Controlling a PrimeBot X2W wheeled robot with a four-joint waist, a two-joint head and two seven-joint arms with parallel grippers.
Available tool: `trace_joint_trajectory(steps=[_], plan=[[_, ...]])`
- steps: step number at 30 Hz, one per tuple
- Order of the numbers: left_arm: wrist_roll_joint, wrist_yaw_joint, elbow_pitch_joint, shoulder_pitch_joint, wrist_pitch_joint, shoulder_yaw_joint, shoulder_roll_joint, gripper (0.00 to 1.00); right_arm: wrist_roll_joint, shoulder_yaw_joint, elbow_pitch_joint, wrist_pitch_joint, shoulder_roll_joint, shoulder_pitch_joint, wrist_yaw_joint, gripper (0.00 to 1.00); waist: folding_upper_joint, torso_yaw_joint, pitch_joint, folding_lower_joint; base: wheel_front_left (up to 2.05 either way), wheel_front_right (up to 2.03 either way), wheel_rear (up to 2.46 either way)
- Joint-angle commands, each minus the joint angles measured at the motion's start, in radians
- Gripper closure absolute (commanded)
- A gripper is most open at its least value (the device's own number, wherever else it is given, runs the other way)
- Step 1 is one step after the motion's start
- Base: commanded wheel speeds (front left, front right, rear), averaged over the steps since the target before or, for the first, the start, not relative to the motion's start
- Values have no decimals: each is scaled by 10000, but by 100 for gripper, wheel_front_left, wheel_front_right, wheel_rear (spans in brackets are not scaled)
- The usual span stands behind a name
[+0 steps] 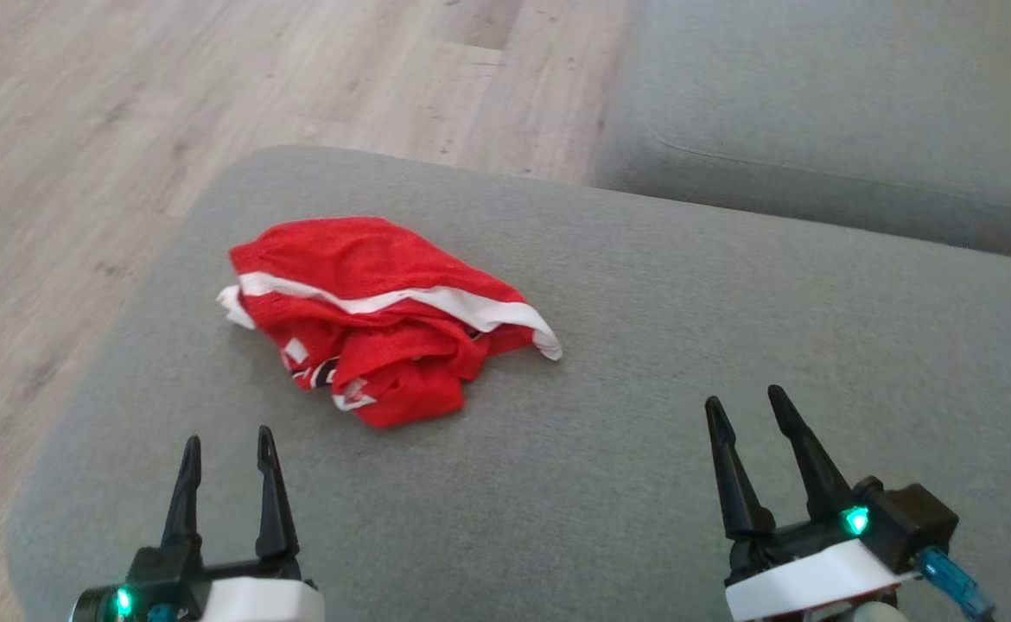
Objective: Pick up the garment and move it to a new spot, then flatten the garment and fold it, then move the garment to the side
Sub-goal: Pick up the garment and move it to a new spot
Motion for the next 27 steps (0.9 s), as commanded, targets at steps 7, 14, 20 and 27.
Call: trace_joint_trajectory(steps=[7,14,20,27], plan=[[153,-93,-363,-196,-80,356,-16,0,167,364,-323,-110,-87,-258,-7,0,0,703,-78,0,0,0,0],[269,-148,-296,-265,-80,322,-16,0,182,491,-274,-110,-87,-335,-7,0,0,875,-46,0,0,0,0],[362,-224,-255,-355,-80,533,84,0,128,488,-291,-110,-87,-361,-7,0,0,795,67,0,0,0,0],[881,-945,353,-1690,138,169,968,0,-182,333,-333,-111,-87,-503,-7,0,0,622,534,0,0,0,0]])
